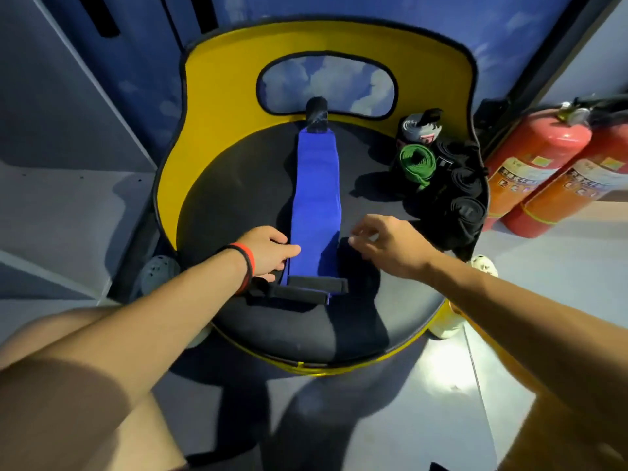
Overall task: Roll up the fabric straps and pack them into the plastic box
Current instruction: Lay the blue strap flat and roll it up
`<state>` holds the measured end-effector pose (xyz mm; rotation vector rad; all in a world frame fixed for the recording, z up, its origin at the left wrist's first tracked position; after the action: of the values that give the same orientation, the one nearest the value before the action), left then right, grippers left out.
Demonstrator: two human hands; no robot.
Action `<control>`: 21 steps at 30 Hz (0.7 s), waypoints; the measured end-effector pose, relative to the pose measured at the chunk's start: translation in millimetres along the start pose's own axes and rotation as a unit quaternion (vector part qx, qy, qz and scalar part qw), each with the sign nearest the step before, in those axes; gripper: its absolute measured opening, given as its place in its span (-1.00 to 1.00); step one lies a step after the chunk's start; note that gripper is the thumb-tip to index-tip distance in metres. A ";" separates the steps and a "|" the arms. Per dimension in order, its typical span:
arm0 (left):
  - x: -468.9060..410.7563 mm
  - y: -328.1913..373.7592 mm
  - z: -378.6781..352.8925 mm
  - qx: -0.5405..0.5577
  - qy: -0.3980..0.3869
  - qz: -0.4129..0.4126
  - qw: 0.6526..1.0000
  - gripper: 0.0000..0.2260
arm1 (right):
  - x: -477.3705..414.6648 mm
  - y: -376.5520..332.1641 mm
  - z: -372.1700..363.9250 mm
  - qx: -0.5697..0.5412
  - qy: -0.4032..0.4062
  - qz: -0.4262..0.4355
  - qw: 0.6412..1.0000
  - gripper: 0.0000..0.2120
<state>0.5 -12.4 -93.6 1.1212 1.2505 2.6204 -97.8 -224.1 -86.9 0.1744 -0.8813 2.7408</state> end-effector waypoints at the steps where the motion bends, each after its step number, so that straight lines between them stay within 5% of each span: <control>1: 9.8 -4.8 0.3 -0.049 0.001 -0.004 0.999 -0.72 | 13.3 1.2 -6.4 -0.020 -0.020 -0.008 1.000 -0.81; 4: 35.7 -14.4 -3.8 -0.062 -0.011 -0.001 0.998 -0.90 | 38.4 0.6 -27.2 -0.074 -0.050 -0.008 0.996 -0.81; 12: 62.7 -42.7 -38.0 0.235 0.008 0.015 0.972 -0.97 | 74.9 -4.8 -54.6 -0.104 0.040 -0.031 0.993 -0.83; 21: 76.7 -58.0 -50.6 0.093 0.037 -0.079 0.992 -0.89 | 105.7 3.2 -67.0 -0.055 0.070 0.006 0.996 -0.77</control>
<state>-102.9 17.3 -109.0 0.9100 1.5578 2.4914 -202.5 -165.5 -122.7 -0.0432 -0.9937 2.6681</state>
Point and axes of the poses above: each hand's wrist, its own x-axis away from the middle knuckle, its own z-axis out of the back of the hand, y = z × x, the point moved 2 cm from there along -x, towards the middle knuckle, and after that the axes turned 1 degree about x, right-handed, at the moved point
